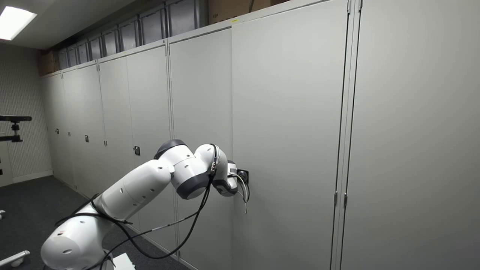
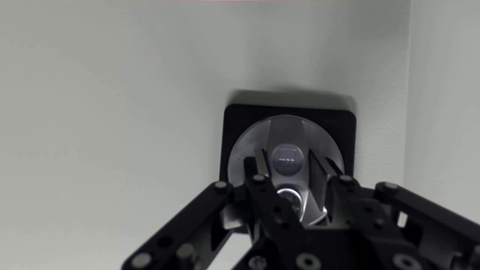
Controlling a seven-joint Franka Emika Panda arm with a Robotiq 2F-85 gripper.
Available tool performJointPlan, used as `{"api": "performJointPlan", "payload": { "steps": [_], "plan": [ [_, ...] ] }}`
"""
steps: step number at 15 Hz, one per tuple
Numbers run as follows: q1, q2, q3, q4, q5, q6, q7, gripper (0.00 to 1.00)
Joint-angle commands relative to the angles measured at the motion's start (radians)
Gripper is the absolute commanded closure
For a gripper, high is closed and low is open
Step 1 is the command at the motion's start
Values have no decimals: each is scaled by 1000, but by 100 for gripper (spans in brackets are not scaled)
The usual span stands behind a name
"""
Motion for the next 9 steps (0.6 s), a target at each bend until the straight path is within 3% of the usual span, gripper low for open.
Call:
{"api": "performJointPlan", "payload": {
  "steps": [1, 4, 5, 9],
  "plan": [
    [0, 0, 0, 0, 0, 0, 0, 68],
    [0, 0, 0, 0, 0, 0, 0, 68],
    [0, 0, 1, 2, 0, 2, -4, 92],
    [-4, -3, 5, -1, 0, -1, -5, 92]
  ]
}}
